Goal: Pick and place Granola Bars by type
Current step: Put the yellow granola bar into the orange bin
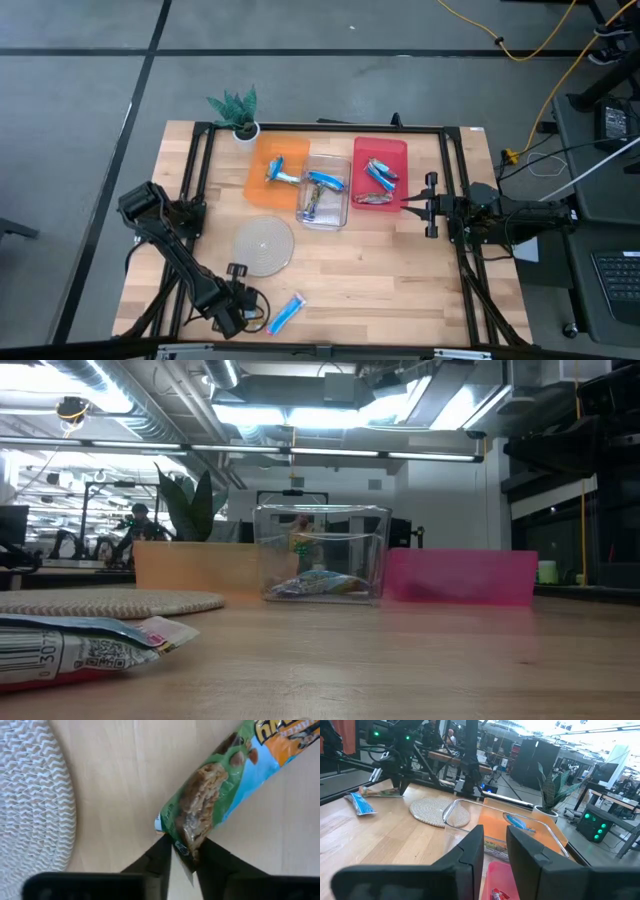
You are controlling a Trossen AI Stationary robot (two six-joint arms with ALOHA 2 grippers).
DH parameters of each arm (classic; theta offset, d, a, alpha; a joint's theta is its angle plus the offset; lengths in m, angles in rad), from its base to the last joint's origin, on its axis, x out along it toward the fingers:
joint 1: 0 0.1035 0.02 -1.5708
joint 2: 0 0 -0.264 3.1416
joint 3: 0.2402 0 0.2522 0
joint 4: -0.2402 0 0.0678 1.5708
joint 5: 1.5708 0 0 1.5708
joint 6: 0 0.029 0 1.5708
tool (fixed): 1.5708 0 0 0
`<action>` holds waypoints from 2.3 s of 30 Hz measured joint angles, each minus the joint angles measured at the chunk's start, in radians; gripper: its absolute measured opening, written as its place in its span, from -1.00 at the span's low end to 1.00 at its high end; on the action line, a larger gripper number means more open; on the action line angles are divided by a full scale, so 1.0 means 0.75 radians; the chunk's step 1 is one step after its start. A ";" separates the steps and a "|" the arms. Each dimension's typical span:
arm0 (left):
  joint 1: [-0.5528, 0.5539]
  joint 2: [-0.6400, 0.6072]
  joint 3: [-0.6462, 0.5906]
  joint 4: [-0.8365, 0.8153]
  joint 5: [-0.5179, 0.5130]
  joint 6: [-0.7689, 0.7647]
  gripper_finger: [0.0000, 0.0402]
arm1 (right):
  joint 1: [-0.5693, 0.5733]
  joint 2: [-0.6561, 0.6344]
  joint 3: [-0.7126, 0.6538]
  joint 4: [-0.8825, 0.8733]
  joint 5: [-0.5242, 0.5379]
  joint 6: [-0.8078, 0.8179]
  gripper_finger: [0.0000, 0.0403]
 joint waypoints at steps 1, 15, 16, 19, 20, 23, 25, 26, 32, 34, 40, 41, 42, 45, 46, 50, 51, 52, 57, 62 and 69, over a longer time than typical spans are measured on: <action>0.001 -0.003 -0.001 -0.003 -0.003 -0.001 -0.71 | 0.000 0.000 0.000 0.000 0.000 0.000 -0.57; 0.003 -0.111 -0.006 -0.146 -0.120 -0.105 -0.99 | 0.000 0.000 0.000 0.000 0.000 0.000 -0.57; 0.003 -0.117 -0.006 -0.147 -0.122 -0.106 -0.99 | 0.000 0.000 0.000 0.000 0.000 0.000 -0.57; 0.003 -0.139 -0.005 -0.158 -0.137 -0.115 -0.99 | 0.000 0.000 0.000 0.000 0.000 0.000 -0.57; 0.003 -0.145 -0.005 -0.161 -0.145 -0.120 -0.99 | 0.000 0.000 0.000 0.000 0.000 0.000 -0.57; 0.003 -0.174 -0.004 -0.167 -0.157 -0.129 -0.99 | 0.000 0.000 0.000 0.000 0.000 0.000 -0.57; 0.002 -0.195 -0.004 -0.168 -0.180 -0.141 -0.99 | 0.000 0.000 0.000 0.000 0.000 0.000 -0.57; 0.002 -0.206 -0.004 -0.172 -0.194 -0.149 -0.99 | 0.000 0.000 0.000 0.000 0.000 0.000 -0.57; 0.002 -0.286 -0.003 -0.199 -0.256 -0.172 -0.99 | 0.000 0.000 0.000 0.000 0.000 0.000 -0.57; 0.002 -0.315 -0.003 -0.199 -0.277 -0.172 -0.99 | 0.000 0.000 0.000 0.000 0.000 0.000 -0.57; 0.002 -0.404 -0.002 -0.214 -0.335 -0.172 -0.99 | 0.000 0.000 0.000 0.000 0.000 0.000 -0.57; 0.002 -0.420 -0.002 -0.223 -0.345 -0.172 -0.99 | 0.000 0.000 0.000 0.000 0.000 0.000 -0.57; 0.002 -0.435 -0.002 -0.233 -0.353 -0.172 -0.99 | 0.000 0.000 0.000 0.000 0.000 0.000 -0.57; 0.002 -0.484 -0.002 -0.258 -0.375 -0.173 -0.99 | 0.000 0.000 0.000 0.000 0.000 0.000 -0.57; 0.002 -0.501 -0.002 -0.264 -0.383 -0.174 -0.99 | 0.000 0.000 0.000 0.000 0.000 0.000 -0.57; 0.002 -0.567 -0.002 -0.271 -0.423 -0.173 -0.99 | 0.000 0.000 0.000 0.000 0.000 0.000 -0.57; 0.002 -0.583 -0.002 -0.271 -0.441 -0.172 -0.99 | 0.000 0.000 0.000 0.000 0.000 0.000 -0.57; 0.002 -0.601 -0.002 -0.271 -0.456 -0.172 -0.99 | 0.000 0.000 0.000 0.000 0.000 0.000 -0.57; 0.026 -0.692 -0.002 -0.274 -0.515 -0.137 -0.99 | 0.000 0.000 0.000 0.000 0.000 0.000 -0.57; 0.096 -0.767 -0.002 -0.274 -0.549 -0.059 -0.99 | 0.000 0.000 0.000 0.000 0.000 0.000 -0.57; 0.247 -0.845 -0.002 -0.273 -0.562 0.089 -0.99 | 0.000 0.000 0.000 0.000 0.000 0.000 -0.57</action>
